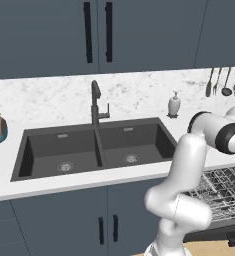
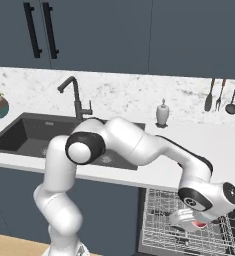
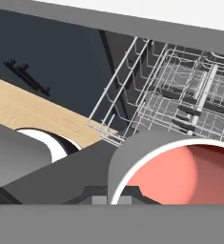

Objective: Pick up the cup and bowl from the counter, place them in the dishwasher, and close the dishwasher door.

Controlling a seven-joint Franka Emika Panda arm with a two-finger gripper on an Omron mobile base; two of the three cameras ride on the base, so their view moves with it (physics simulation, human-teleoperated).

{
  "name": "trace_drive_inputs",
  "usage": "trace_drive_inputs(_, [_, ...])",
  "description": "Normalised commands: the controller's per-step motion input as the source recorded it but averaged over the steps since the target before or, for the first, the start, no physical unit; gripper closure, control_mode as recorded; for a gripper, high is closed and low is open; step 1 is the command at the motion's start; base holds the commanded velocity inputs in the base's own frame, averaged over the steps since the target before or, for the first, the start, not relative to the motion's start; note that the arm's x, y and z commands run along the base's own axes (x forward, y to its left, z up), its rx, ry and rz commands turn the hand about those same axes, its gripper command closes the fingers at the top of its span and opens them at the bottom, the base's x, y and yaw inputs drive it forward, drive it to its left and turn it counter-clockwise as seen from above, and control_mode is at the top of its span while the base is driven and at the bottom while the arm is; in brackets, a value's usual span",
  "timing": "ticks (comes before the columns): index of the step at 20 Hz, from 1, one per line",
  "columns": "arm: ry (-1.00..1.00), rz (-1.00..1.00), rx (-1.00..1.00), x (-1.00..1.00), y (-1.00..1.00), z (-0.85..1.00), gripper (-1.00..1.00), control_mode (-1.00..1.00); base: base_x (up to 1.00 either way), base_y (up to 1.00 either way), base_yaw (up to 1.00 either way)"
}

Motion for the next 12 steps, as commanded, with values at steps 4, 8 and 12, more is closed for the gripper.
trace_drive_inputs(4, [0.00, -0.05, 0.07, 0.00, 0.07, -0.03, 1.00, -1.00, 0.00, 0.00, 0.00])
trace_drive_inputs(8, [0.00, -0.02, 0.00, 0.00, 0.11, -0.38, 1.00, -1.00, 0.00, 0.00, 0.00])
trace_drive_inputs(12, [-0.06, -0.01, 0.00, 0.00, 0.21, -0.47, 1.00, -1.00, 0.00, 0.00, 0.00])
